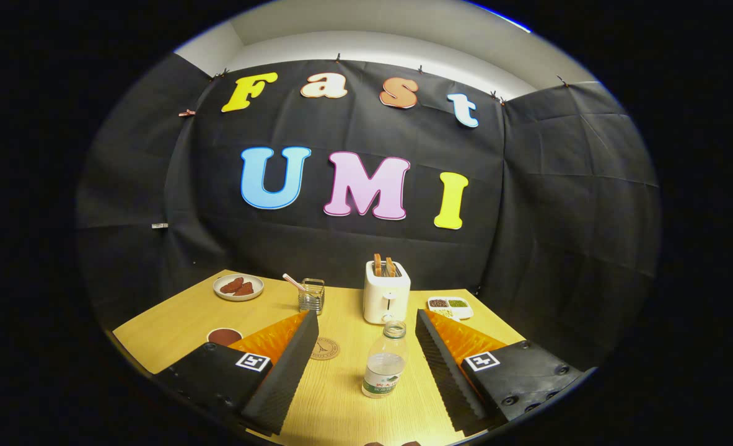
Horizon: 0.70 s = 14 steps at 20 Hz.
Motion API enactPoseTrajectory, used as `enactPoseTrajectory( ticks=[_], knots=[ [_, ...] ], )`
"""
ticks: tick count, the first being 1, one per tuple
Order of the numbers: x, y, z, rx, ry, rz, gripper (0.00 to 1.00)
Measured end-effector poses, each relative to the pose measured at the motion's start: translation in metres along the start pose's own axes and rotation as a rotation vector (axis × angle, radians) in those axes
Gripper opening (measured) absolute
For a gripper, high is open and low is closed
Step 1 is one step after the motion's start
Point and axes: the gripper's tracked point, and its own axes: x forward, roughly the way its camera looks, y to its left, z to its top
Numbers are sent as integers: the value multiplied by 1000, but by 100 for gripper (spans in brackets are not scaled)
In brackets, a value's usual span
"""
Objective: Take the bottle from table, then pour the juice into the cup, finally place the bottle on the coaster
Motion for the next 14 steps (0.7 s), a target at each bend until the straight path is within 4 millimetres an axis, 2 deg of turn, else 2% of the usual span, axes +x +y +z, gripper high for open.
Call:
enactPoseTrajectory(
  ticks=[3, 7, 11, 14],
  knots=[
    [8, -11, -2, 7, 28, -3, 98],
    [33, -18, -6, 23, 57, 30, 97],
    [56, -25, -23, 28, 86, 67, 98],
    [73, -29, -51, 30, 107, 88, 98]
  ],
)
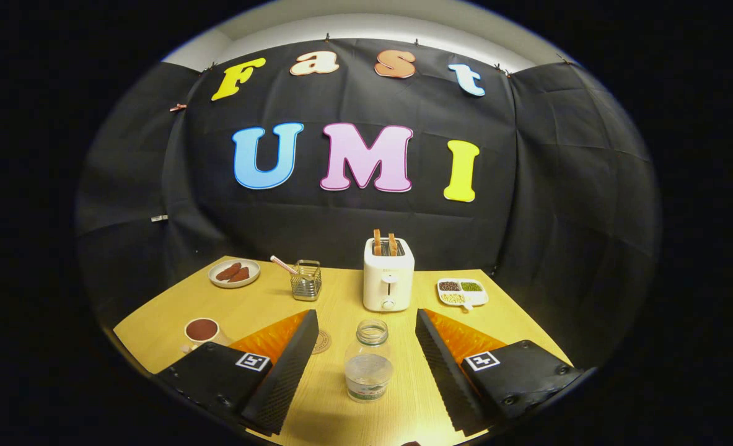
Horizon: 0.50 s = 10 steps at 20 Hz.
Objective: Take the bottle from table, then pour the juice into the cup, finally place the bottle on the coaster
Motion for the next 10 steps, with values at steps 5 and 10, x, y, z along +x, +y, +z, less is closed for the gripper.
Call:
enactPoseTrajectory(
  ticks=[5, 10],
  knots=[
    [24, 2, -39, 22, 53, 36, 98],
    [45, 4, -64, 18, 81, 51, 98]
  ],
)
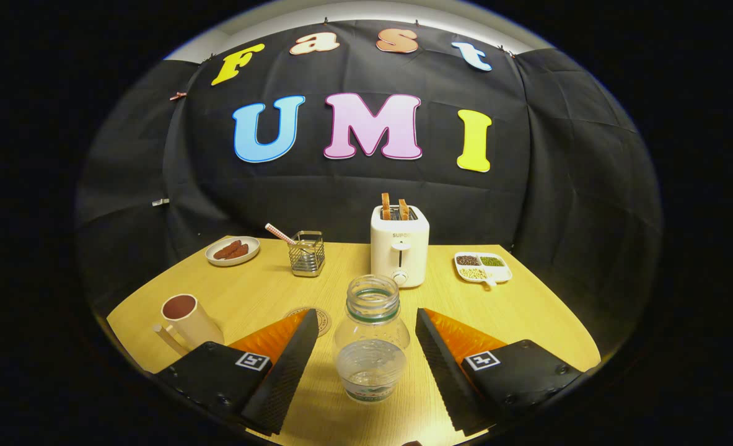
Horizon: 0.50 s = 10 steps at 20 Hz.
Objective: Take the bottle from table, then pour the juice into the cup, finally place the bottle on the coaster
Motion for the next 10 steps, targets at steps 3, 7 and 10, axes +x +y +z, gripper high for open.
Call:
enactPoseTrajectory(
  ticks=[3, 7, 10],
  knots=[
    [5, -2, -22, 9, 33, 5, 98],
    [7, 1, -40, 0, 55, 16, 98],
    [6, -2, -46, -2, 54, 9, 98]
  ],
)
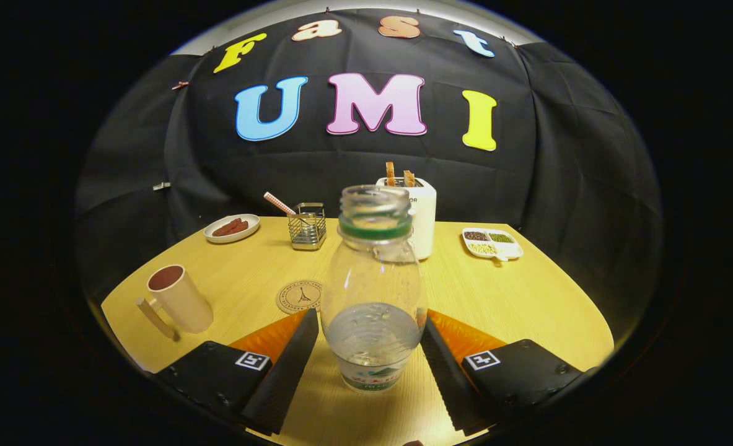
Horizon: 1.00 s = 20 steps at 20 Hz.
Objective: Take the bottle from table, then pour the juice into the cup, finally place the bottle on the coaster
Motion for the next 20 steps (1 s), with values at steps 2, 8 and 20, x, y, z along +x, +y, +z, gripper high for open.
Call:
enactPoseTrajectory(
  ticks=[2, 8, 20],
  knots=[
    [0, -2, -2, 3, -6, -6, 98],
    [-1, -1, -2, -14, -41, 12, 87],
    [3, 13, 3, -234, -46, 92, 73]
  ],
)
